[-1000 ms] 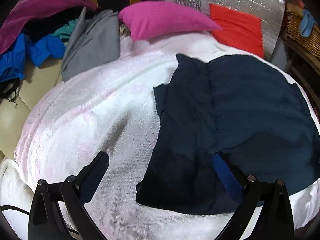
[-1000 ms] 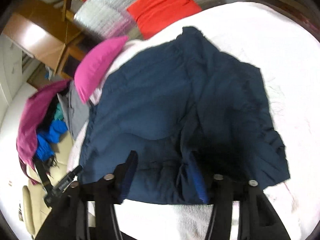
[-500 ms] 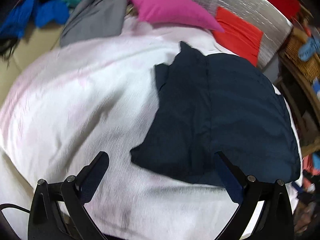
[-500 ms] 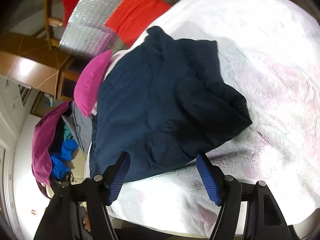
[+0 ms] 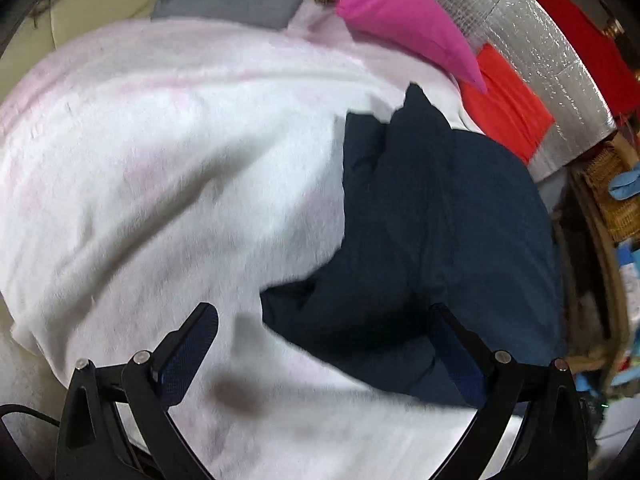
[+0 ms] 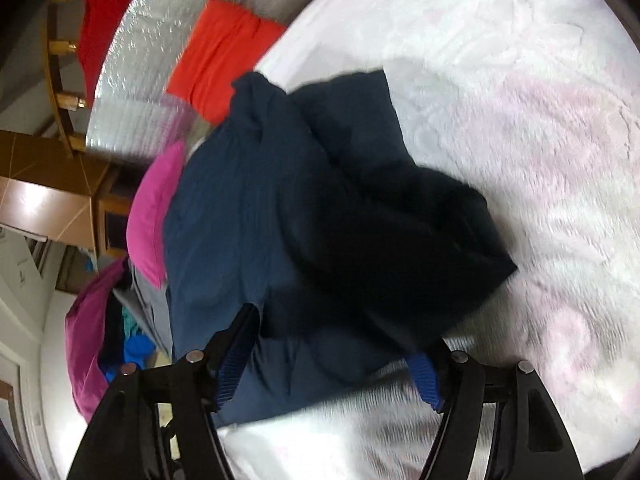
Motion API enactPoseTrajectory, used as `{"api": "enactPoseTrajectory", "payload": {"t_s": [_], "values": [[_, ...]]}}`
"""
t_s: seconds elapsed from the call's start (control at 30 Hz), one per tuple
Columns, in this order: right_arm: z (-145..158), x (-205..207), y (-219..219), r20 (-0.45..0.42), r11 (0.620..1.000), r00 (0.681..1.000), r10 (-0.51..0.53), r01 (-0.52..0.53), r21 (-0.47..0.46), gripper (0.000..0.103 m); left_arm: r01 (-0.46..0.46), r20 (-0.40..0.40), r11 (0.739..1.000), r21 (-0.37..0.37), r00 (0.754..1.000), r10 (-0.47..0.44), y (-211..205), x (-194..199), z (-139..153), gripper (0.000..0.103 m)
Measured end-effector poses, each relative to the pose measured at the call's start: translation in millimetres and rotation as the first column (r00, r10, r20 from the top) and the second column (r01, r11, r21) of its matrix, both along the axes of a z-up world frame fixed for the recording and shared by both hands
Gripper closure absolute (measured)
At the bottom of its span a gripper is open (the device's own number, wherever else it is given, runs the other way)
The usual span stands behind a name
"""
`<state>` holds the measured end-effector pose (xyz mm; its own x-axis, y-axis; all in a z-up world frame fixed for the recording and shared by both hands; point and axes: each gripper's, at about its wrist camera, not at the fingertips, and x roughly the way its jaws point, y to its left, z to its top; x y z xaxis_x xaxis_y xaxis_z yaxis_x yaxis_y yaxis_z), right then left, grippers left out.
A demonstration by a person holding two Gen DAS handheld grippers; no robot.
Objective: Fold large clothes
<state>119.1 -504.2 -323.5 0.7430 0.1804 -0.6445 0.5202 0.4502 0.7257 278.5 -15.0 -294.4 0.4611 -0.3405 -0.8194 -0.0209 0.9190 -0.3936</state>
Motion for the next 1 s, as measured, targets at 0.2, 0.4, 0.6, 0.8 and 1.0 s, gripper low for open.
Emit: {"api": "enactPoseTrajectory", "payload": {"t_s": [0.2, 0.4, 0.6, 0.8, 1.0], "values": [[37, 3, 26, 0.057, 0.953, 0.998, -0.02, 0.037, -0.3, 0.06, 0.023, 0.099, 0.989, 0.148, 0.994, -0.038, -17, 1, 10, 0.026], [29, 9, 28, -0.02, 0.946, 1.0, -0.019, 0.011, -0.324, 0.061, 0.012, 0.156, 0.966, 0.26, 0.986, -0.055, -24, -5, 18, 0.026], [35, 3, 21, 0.003, 0.963, 1.0, -0.01, 0.01, -0.268, 0.058, -0.002, 0.226, 0.925, 0.379, 0.97, -0.09, -35, -15, 28, 0.026], [21, -5, 1, -0.001, 0.986, 0.996, -0.086, 0.085, -0.144, 0.036, 0.007, 0.26, 0.908, 0.419, 0.957, -0.127, -43, -20, 33, 0.026], [9, 5, -2, 0.028, 0.99, 0.996, -0.082, 0.084, -0.109, 0.038, 0.012, 0.265, 0.906, 0.423, 0.954, -0.136, -47, -19, 33, 0.026]]}}
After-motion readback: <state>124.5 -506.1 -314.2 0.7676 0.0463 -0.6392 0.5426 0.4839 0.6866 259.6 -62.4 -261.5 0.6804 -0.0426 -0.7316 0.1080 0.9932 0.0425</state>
